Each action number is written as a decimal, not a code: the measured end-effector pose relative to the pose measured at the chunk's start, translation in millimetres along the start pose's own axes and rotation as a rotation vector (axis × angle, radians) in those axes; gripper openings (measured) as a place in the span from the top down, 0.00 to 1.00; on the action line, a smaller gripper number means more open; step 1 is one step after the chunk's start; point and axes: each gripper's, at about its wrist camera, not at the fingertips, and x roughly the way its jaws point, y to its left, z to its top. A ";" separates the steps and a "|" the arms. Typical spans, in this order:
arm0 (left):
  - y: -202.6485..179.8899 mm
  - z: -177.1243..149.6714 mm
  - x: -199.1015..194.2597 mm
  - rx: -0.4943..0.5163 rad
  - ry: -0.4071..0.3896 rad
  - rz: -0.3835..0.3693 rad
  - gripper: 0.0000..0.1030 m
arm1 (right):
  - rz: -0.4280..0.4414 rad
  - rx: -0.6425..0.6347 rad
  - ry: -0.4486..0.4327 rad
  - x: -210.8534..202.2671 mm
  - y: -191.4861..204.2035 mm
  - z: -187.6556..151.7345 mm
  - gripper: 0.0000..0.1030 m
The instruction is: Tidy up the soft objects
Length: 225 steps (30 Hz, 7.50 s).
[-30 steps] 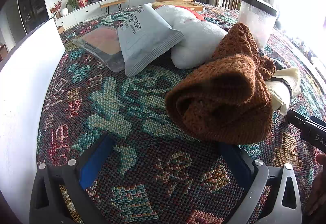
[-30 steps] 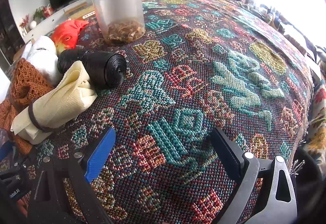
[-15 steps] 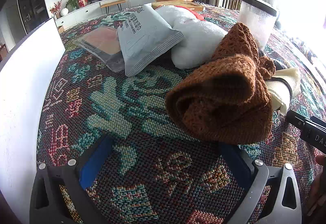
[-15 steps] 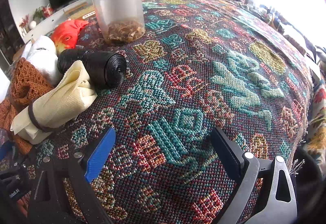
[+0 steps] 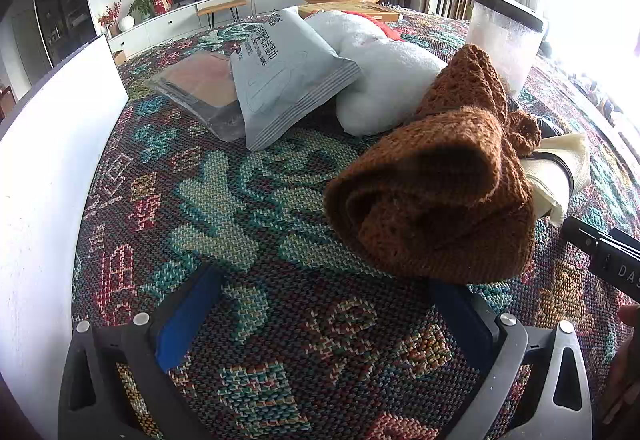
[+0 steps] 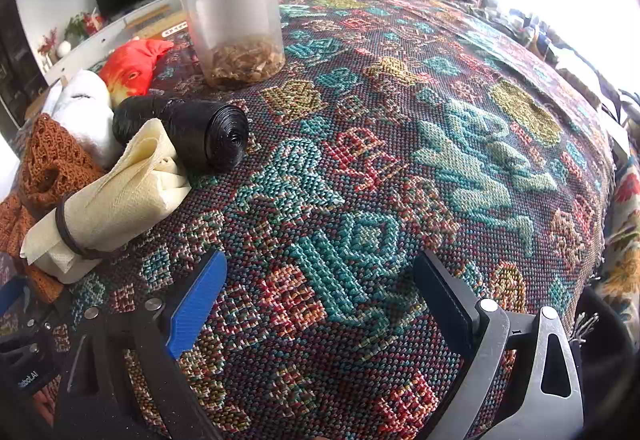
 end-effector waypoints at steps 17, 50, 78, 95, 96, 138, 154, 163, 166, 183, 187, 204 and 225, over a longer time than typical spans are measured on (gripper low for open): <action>0.0 0.1 0.1 0.000 0.000 -0.001 0.00 | -0.001 -0.001 0.000 -0.1 0.1 0.0 0.07; 0.0 0.2 0.2 0.000 0.000 -0.003 0.00 | -0.002 -0.001 -0.001 -0.3 0.6 -0.4 0.07; 0.2 0.2 0.1 0.001 0.000 -0.003 0.00 | -0.003 -0.002 -0.003 -0.8 0.7 -0.9 0.07; 14.0 -10.3 -14.0 -0.053 -0.025 -0.062 0.00 | -0.003 -0.002 -0.003 -0.7 0.6 -1.0 0.07; 20.5 -14.0 -17.6 -0.075 -0.032 -0.073 0.00 | -0.003 -0.002 -0.003 -0.9 0.4 -0.9 0.07; 60.8 -29.5 -30.0 -0.172 0.024 0.148 0.04 | -0.004 -0.004 -0.004 -6.2 3.2 -3.4 0.07; 63.9 -31.0 -26.9 -0.198 0.003 0.154 0.00 | -0.005 -0.003 -0.005 -5.2 2.9 -3.9 0.07; 64.0 -30.7 -26.1 -0.198 0.003 0.154 0.00 | -0.005 -0.003 -0.006 -4.9 2.7 -3.7 0.07; 64.0 -30.9 -25.8 -0.197 0.002 0.154 0.00 | -0.005 -0.003 -0.006 -4.9 3.0 -4.2 0.07; 63.9 -30.7 -25.9 -0.197 0.002 0.154 0.00 | -0.005 -0.003 -0.007 -4.6 3.2 -4.8 0.07; 63.9 -30.6 -26.1 -0.197 0.001 0.154 0.00 | -0.005 -0.003 -0.007 -4.5 3.2 -4.8 0.07; 64.2 -30.9 -25.9 -0.196 0.001 0.154 0.00 | -0.005 -0.003 -0.008 -4.3 3.4 -5.3 0.07; 63.9 -30.0 -25.8 -0.186 0.016 0.144 0.00 | 0.321 -0.622 0.081 25.6 71.7 93.3 0.30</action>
